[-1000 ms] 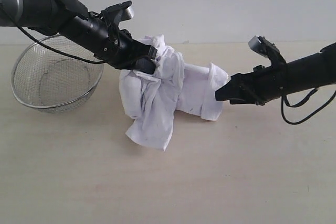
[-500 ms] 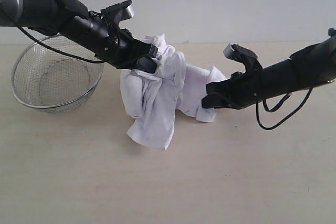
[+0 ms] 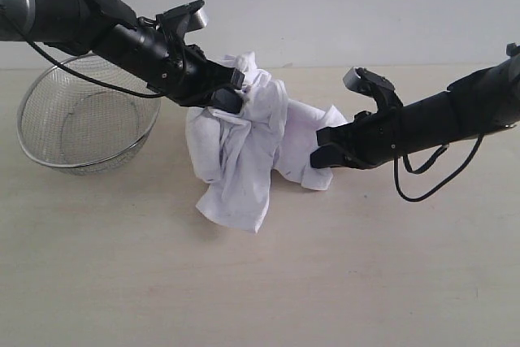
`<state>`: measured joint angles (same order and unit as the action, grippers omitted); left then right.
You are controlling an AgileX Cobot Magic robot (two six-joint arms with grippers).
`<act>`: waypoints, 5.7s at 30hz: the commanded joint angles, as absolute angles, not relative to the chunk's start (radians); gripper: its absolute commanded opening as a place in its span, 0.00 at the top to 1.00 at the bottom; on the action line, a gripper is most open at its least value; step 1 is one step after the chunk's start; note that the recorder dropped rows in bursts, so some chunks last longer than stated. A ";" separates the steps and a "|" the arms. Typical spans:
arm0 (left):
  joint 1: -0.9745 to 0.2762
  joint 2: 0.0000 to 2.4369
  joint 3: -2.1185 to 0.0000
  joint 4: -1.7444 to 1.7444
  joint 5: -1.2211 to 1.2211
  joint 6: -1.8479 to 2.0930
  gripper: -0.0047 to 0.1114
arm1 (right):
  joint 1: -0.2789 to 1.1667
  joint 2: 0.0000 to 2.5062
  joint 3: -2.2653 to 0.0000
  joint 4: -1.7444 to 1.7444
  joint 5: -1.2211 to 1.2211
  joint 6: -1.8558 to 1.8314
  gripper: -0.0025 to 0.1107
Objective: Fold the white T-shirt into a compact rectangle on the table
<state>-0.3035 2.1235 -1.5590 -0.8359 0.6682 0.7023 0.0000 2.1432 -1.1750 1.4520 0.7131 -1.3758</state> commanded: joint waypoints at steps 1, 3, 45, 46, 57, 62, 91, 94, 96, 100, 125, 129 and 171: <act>-0.301 2.109 -1.559 -0.856 0.670 0.708 0.92 | -0.002 2.142 -1.180 1.456 0.725 -1.387 0.98; -0.301 2.109 -1.559 -0.856 0.670 0.708 0.92 | -0.002 2.142 -1.180 1.456 0.725 -1.387 0.98; -0.301 2.109 -1.559 -0.854 0.662 0.708 0.92 | -0.002 2.142 -1.180 1.456 0.733 -1.388 0.98; -0.301 2.109 -1.559 -0.854 0.662 0.708 0.92 | -0.002 2.142 -1.180 1.451 0.733 -1.388 0.98; -0.301 2.106 -1.559 -0.839 0.662 0.740 0.92 | -0.002 2.142 -1.180 1.432 0.755 -1.388 0.98; -0.301 2.071 -1.559 -0.824 0.660 0.771 0.92 | -0.002 2.137 -1.180 1.423 0.764 -1.388 0.98; -0.264 1.910 -1.559 -0.788 0.734 0.754 0.50 | -0.002 1.905 -1.180 1.038 0.952 -1.055 0.98; -0.264 1.910 -1.559 -0.788 0.738 0.754 0.50 | -0.002 1.905 -1.180 1.017 0.954 -1.038 0.98; -0.264 1.910 -1.559 -0.788 0.738 0.754 0.50 | -0.002 1.905 -1.180 1.014 0.960 -1.030 0.98; -0.264 1.910 -1.559 -0.782 0.735 0.754 0.50 | -0.002 1.905 -1.180 1.012 0.973 -1.030 0.98; -0.264 1.910 -1.559 -0.736 0.733 0.754 0.70 | -0.002 1.905 -1.180 0.951 0.957 -1.010 0.98; -0.264 1.910 -1.559 -0.736 0.733 0.754 0.80 | -0.002 1.905 -1.180 0.951 0.957 -1.010 0.98; -0.266 1.910 -1.358 -0.582 1.046 0.575 0.53 | -0.002 1.809 -1.180 0.662 1.040 -0.852 0.98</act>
<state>-0.2669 1.9182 -1.3932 -0.5653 0.9984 0.5978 0.0000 1.8196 -1.1750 0.6962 1.0041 -0.8742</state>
